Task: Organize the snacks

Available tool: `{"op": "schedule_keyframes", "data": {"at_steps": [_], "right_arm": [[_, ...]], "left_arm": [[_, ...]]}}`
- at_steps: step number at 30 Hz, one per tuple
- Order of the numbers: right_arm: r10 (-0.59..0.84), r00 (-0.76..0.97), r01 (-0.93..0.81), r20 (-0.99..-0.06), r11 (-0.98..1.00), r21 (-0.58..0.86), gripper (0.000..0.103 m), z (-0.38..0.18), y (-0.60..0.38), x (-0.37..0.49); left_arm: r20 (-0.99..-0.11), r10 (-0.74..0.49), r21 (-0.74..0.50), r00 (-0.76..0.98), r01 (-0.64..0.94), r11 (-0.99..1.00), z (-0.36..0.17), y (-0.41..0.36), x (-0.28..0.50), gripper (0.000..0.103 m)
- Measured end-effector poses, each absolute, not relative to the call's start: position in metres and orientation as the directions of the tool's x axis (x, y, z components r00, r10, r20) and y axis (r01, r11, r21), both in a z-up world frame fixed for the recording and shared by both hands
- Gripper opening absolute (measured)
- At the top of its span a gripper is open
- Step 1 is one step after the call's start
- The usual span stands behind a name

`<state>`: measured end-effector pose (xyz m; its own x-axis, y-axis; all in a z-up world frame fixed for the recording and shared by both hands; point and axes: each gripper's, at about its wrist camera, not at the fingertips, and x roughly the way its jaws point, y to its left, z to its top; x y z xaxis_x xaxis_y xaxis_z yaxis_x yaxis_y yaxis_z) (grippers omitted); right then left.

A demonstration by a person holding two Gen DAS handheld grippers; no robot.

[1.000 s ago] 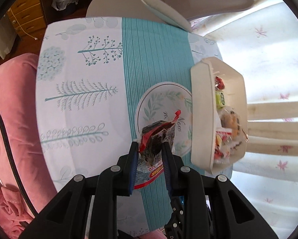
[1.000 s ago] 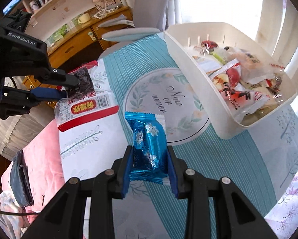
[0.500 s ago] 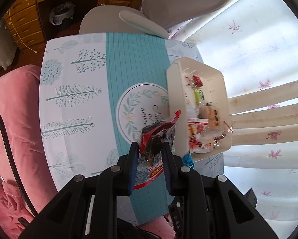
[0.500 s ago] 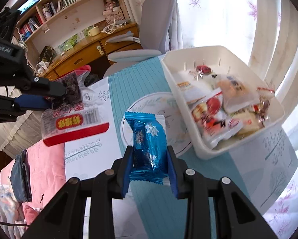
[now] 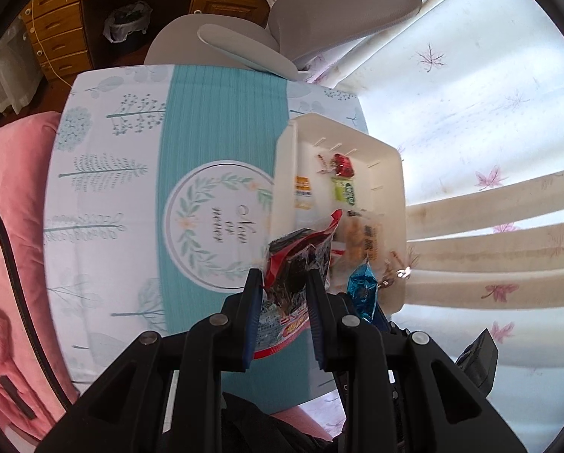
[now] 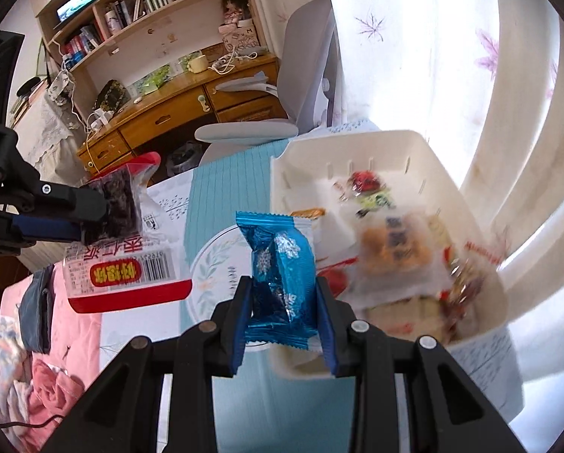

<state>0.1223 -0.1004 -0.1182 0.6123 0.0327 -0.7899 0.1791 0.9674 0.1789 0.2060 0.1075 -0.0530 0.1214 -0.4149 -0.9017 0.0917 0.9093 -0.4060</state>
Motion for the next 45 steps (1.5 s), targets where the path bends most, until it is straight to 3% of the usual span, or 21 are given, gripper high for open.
{"op": "schedule_keyframes", "data": {"at_steps": [7, 9, 25, 32, 45], "right_arm": [[0.044, 0.618, 0.127, -0.785, 0.98, 0.155, 0.032, -0.117, -0.143, 0.128], [0.045, 0.617, 0.115, -0.785, 0.982, 0.147, 0.032, -0.117, -0.152, 0.131], [0.061, 0.584, 0.097, -0.809, 0.985, 0.144, 0.034, -0.127, -0.212, 0.152], [0.073, 0.533, 0.151, -0.843, 0.972, 0.18, 0.057, -0.137, -0.219, 0.151], [0.065, 0.52, 0.162, -0.852, 0.972, 0.173, 0.068, -0.125, -0.177, 0.122]], "left_arm": [[-0.891, -0.432, -0.425, 0.142, 0.079, 0.902, -0.056, 0.06, 0.21, 0.021], [-0.882, -0.449, -0.443, 0.141, 0.078, 0.893, -0.059, 0.045, 0.214, 0.012], [-0.874, -0.468, -0.463, 0.128, 0.071, 0.884, -0.084, -0.019, 0.238, 0.01], [-0.877, -0.448, -0.445, 0.175, 0.056, 0.894, -0.085, 0.002, 0.228, 0.017], [-0.92, -0.315, -0.346, 0.233, -0.104, 0.932, -0.11, 0.13, 0.152, 0.02]]}}
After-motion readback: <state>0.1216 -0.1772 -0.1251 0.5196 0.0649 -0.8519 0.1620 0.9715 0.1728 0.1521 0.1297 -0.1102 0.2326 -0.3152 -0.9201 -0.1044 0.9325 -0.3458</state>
